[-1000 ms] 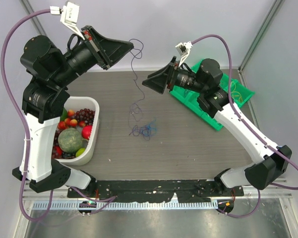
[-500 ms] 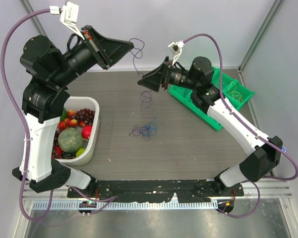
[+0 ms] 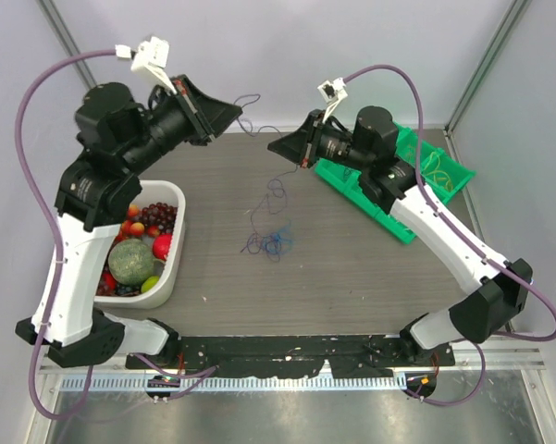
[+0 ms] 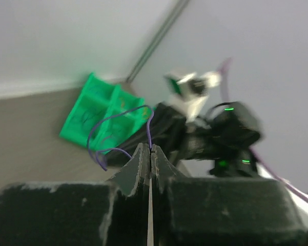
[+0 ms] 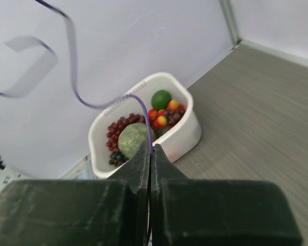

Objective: Untangle the cables

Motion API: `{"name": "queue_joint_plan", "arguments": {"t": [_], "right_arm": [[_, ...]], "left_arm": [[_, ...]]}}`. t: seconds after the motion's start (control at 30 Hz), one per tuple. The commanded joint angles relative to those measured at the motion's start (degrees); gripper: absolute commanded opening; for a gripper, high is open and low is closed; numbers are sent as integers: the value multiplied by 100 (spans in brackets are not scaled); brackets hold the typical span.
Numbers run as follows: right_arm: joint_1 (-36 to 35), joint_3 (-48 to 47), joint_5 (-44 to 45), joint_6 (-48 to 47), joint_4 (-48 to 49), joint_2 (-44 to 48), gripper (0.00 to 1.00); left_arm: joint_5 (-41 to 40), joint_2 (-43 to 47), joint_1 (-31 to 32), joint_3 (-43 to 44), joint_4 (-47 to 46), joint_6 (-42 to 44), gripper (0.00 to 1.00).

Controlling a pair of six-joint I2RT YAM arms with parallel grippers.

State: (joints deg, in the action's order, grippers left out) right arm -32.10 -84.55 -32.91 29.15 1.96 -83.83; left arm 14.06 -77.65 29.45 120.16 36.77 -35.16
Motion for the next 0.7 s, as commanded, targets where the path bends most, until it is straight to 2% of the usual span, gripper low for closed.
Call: {"name": "queue_joint_plan", "arguments": {"t": [0.0, 0.03, 0.1, 0.2, 0.37, 0.47, 0.67], "right_arm": [[203, -123, 951, -366, -160, 517, 0], [291, -158, 1101, -366, -369, 491, 1], [501, -263, 1425, -253, -546, 421, 1], [854, -429, 1550, 3, -582, 271, 1], [1311, -817, 2023, -251, -881, -273, 1], [1583, -957, 2157, -400, -811, -581, 1], [2110, -1063, 1797, -663, -48, -1494, 1]], "left_arm": [[-1196, -188, -211, -668, 1444, -9, 11], [-1082, -268, -264, -791, 1786, 9, 21], [-679, -435, -317, -993, 2061, 70, 46], [-422, -488, -317, -1239, 2264, 96, 67], [-536, -208, -335, -1670, 2237, 185, 75], [-536, -6, -344, -1873, 2299, 263, 75], [-396, 355, -344, -2172, 2352, 405, 73]]}}
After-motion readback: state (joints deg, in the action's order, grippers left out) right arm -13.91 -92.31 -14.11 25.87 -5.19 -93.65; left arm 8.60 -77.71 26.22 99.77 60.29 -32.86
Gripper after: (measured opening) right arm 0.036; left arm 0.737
